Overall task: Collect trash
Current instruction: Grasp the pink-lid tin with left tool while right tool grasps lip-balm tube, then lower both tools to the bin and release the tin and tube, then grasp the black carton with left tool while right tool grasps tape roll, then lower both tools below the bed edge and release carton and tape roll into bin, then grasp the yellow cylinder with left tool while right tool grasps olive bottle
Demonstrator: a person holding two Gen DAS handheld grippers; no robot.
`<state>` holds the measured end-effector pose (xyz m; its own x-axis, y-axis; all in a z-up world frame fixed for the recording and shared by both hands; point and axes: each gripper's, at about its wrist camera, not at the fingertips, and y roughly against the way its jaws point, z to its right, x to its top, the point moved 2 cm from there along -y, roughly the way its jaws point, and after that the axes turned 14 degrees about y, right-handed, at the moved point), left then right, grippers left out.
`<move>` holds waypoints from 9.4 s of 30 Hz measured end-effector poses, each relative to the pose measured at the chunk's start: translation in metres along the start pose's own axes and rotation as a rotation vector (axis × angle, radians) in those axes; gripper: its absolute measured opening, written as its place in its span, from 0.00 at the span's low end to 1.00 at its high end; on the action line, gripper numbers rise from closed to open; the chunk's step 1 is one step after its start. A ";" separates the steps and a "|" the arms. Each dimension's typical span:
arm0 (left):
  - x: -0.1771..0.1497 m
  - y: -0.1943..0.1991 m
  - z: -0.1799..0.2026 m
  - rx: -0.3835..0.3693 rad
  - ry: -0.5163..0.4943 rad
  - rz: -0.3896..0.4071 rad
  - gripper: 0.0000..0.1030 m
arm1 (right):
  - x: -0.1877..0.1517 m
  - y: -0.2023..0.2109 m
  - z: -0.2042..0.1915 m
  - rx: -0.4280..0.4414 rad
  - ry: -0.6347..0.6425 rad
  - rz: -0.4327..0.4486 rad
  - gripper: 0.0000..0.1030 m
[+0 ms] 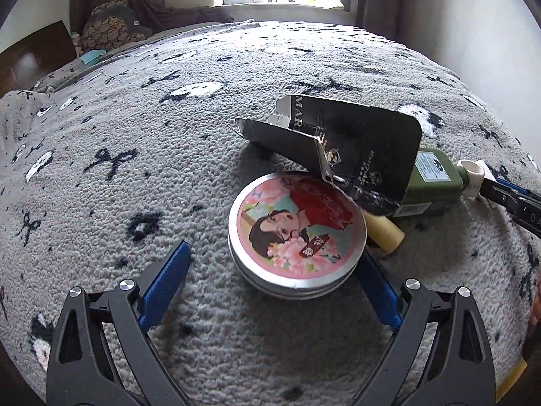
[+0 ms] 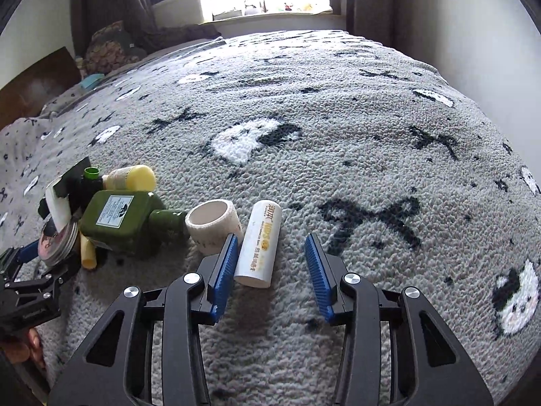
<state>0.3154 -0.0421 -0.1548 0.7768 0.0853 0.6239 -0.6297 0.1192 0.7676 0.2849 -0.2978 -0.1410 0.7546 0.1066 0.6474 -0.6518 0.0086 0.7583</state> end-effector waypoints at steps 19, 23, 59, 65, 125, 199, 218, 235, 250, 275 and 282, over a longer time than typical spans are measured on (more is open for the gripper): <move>-0.013 0.012 0.003 -0.016 -0.042 -0.005 0.65 | -0.019 0.020 0.006 -0.004 0.051 0.023 0.21; -0.035 0.032 0.000 -0.027 -0.061 0.016 0.65 | -0.044 0.040 0.002 0.010 0.073 0.048 0.21; -0.239 0.153 -0.018 -0.169 -0.122 -0.013 0.65 | -0.229 0.143 -0.107 0.264 0.239 0.019 0.21; -0.269 0.131 -0.023 -0.163 -0.116 -0.115 0.65 | -0.251 0.120 -0.116 0.284 0.230 -0.072 0.21; -0.156 0.138 -0.032 -0.122 -0.113 0.007 0.92 | -0.114 0.115 -0.049 0.122 0.114 0.121 0.85; -0.199 0.196 -0.007 -0.221 -0.154 0.106 0.01 | -0.167 0.182 -0.101 0.210 0.264 0.208 0.33; -0.320 0.111 -0.026 -0.252 -0.073 -0.360 0.01 | -0.276 0.102 -0.150 0.362 0.185 -0.181 0.33; -0.361 0.048 -0.033 -0.217 -0.004 -0.608 0.06 | -0.309 0.056 -0.156 0.417 0.121 -0.390 0.34; -0.326 0.080 -0.049 -0.120 -0.088 -0.429 0.62 | -0.285 0.069 -0.129 0.320 0.082 -0.297 0.75; -0.130 0.144 -0.026 -0.144 -0.095 -0.047 0.82 | -0.084 0.106 -0.055 0.120 0.168 0.118 0.96; -0.082 0.090 -0.021 -0.128 -0.085 -0.111 0.82 | -0.010 0.043 -0.067 0.098 0.231 0.076 0.96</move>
<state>0.1958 -0.0181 -0.1400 0.8343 -0.0190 0.5510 -0.5297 0.2490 0.8108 0.2447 -0.2314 -0.1199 0.6590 0.3278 0.6769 -0.6873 -0.1030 0.7190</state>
